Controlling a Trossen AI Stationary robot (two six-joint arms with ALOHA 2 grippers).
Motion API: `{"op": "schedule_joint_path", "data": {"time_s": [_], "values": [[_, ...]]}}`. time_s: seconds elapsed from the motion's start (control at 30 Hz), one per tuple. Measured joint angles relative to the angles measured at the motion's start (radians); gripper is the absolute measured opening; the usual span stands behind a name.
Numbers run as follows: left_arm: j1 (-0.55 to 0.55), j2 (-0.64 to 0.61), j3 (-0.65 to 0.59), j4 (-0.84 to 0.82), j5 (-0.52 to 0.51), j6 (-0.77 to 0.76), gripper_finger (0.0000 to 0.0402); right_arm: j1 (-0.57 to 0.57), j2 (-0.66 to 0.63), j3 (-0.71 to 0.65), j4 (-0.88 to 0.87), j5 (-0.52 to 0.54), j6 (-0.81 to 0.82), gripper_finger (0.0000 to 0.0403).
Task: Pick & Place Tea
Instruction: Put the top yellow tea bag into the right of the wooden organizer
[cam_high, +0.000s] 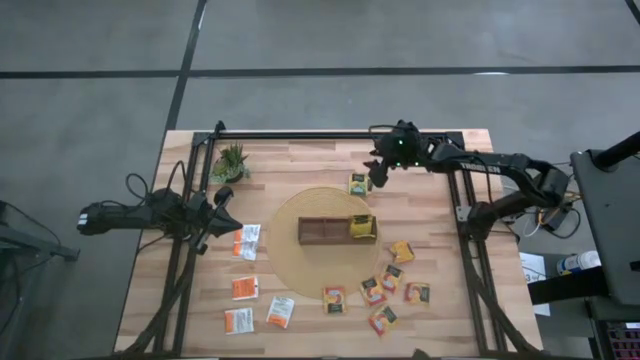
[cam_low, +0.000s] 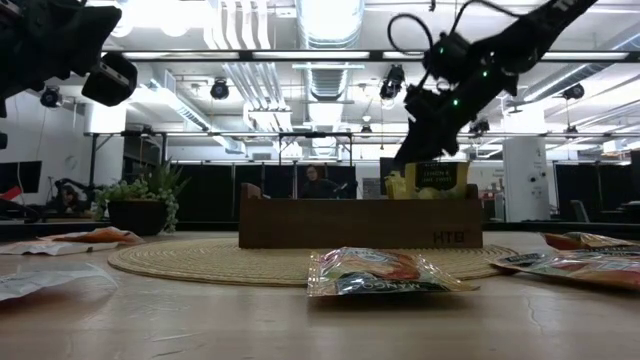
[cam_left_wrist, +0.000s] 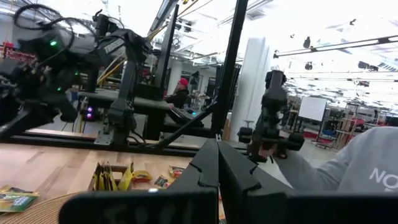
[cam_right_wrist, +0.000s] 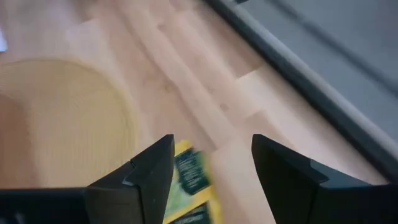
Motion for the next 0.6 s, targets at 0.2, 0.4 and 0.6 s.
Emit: {"op": "schedule_joint_path", "data": {"time_s": [0.2, 0.4, 0.6], "values": [[0.0, 0.0, 0.0, 0.0, 0.0, 0.0, 0.0, -0.027, 0.08, 0.027, 0.0, -0.016, -0.133, 0.0212], [0.0, 0.0, 0.0, 0.0, 0.0, 0.0, 0.0, -0.025, 0.132, 0.121, 0.007, 0.013, -0.137, 0.0208], [0.0, 0.0, 0.0, 0.0, 0.0, 0.0, 0.0, -0.021, 0.235, 0.147, -0.04, -0.012, -0.062, 0.0195]]}}
